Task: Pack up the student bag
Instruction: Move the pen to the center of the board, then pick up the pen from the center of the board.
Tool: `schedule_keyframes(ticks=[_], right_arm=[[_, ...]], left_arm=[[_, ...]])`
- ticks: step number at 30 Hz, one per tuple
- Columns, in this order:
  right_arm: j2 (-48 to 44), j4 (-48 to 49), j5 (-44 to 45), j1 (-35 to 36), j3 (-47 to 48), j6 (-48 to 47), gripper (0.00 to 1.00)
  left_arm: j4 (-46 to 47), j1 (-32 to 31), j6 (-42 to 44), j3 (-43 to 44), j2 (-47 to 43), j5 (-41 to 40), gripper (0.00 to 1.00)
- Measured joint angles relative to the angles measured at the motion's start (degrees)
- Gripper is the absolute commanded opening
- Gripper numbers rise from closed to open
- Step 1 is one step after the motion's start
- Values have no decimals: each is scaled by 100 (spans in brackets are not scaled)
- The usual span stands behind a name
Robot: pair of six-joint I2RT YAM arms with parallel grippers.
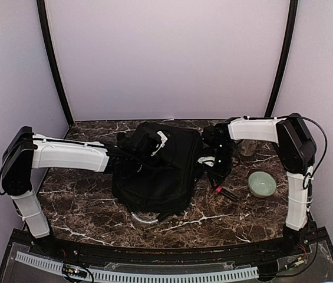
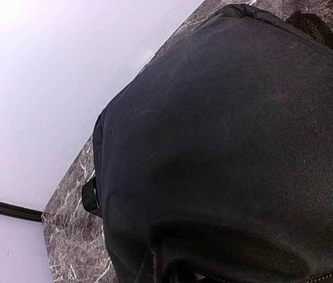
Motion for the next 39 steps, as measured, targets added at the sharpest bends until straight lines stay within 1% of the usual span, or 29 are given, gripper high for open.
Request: schedule_keyframes(ticks=[1, 2, 3, 5, 8, 14, 16, 18, 20, 24, 27, 29, 30, 34, 39], right_arm=[[0, 2, 7, 46, 4, -4, 63], [-7, -9, 11, 63, 4, 15, 95], [-17, -26, 35, 72, 4, 2, 99], [-107, -42, 96, 70, -15, -11, 100], [-549, 24, 199, 72, -208, -74, 100], [-2041, 501, 269, 133, -966, -448, 100], [-2302, 551, 262, 142, -1209, -608, 98], [-2387, 649, 232, 146, -1486, -754, 92], [-2396, 855, 177, 153, -1836, -861, 80], [-2527, 1290, 195, 175, -2640, -905, 62], [-2660, 1659, 385, 188, -2892, -844, 58], [-2691, 1926, 535, 197, -2973, -807, 52], [-2691, 2020, 575, 201, -2999, -793, 50], [-2581, 2334, 675, 208, -3108, -719, 49], [-2479, 2446, 673, 208, -3161, -695, 49]], left_arm=[[-35, 28, -26, 7, 7, 24, 0], [-94, 35, -61, 28, 26, 55, 0], [-125, 24, -81, 48, 55, 66, 0], [-166, -33, -105, 74, 116, 55, 0], [-188, -140, -111, 76, 188, 31, 0], [-162, -417, -127, 79, 212, 129, 0], [-162, -452, -131, 92, 225, 162, 0], [-166, -459, -151, 118, 243, 184, 0], [-173, -459, -175, 133, 247, 210, 0], [-181, -459, -195, 140, 247, 229, 0], [-181, -459, -214, 140, 249, 245, 0], [-184, -461, -232, 140, 254, 269, 0], [-184, -463, -238, 140, 256, 280, 0], [-186, -463, -258, 142, 284, 291, 0], [-186, -463, -267, 142, 321, 295, 0]])
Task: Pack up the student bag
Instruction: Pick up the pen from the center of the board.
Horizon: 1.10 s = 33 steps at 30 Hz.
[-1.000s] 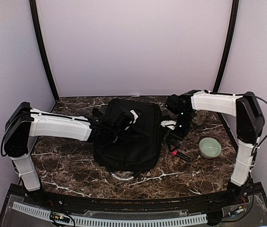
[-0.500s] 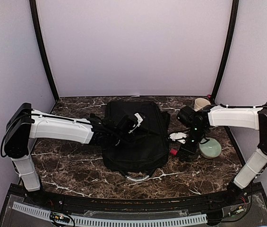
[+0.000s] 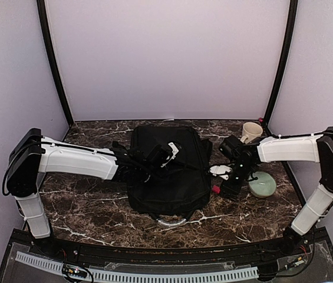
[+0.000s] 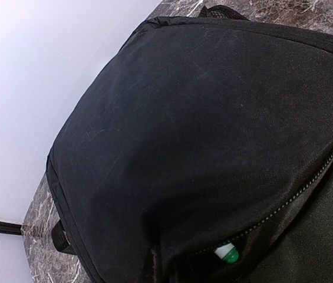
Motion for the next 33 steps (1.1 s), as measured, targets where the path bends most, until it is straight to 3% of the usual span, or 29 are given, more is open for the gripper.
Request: schedule_keyframes(ticks=[7, 17, 26, 33], right_arm=[[203, 114, -59, 2, -76, 9, 41], [319, 192, -81, 2, -103, 155, 22], [-223, -192, 76, -13, 0, 247, 19], [-914, -492, -664, -11, 407, 190, 18]], left_arm=[[-4, 0, 0, 9, 15, 2, 0], [-22, -7, -2, 9, 35, 4, 0], [-114, -22, -116, 79, 37, 33, 0], [-304, -9, -424, 225, 85, 319, 0]])
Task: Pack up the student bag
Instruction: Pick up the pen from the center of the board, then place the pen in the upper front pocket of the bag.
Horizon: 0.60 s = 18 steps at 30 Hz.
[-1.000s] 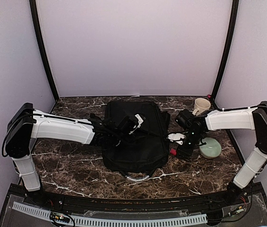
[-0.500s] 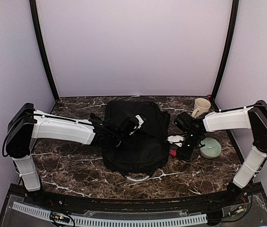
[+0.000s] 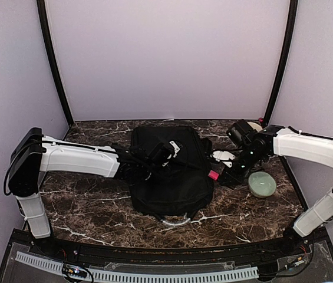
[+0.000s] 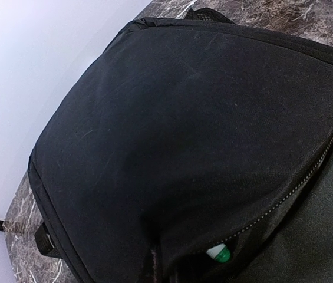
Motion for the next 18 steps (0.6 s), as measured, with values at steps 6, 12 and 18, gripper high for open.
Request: schedule_keyframes(ticks=[6, 12, 18], right_arm=[[203, -149, -955, 125, 699, 57, 18], [1134, 2, -1755, 313, 1648, 361, 18], [1794, 4, -2358, 297, 2000, 614, 18]], left_arm=[[-155, 48, -437, 142, 0, 492, 0], [-175, 170, -837, 166, -2, 1259, 0], [-240, 367, -1193, 46, -2, 1670, 0]])
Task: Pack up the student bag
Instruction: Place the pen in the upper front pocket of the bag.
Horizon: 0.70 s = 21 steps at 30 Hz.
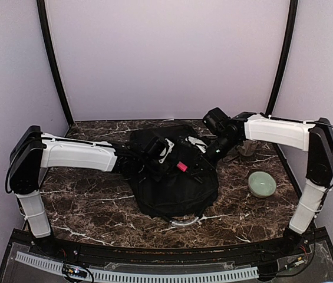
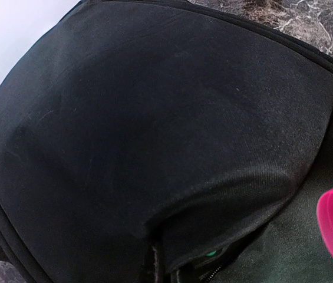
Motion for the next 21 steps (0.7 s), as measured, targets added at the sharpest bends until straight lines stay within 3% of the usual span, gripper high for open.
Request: schedule_keyframes(ticks=[11, 21], right_arm=[[20, 109, -586, 2, -105, 164, 18], [-1196, 251, -2, -33, -1204, 223, 19]], left_arm=[[221, 61, -101, -197, -101, 197, 0], [717, 59, 142, -352, -431, 341, 0]])
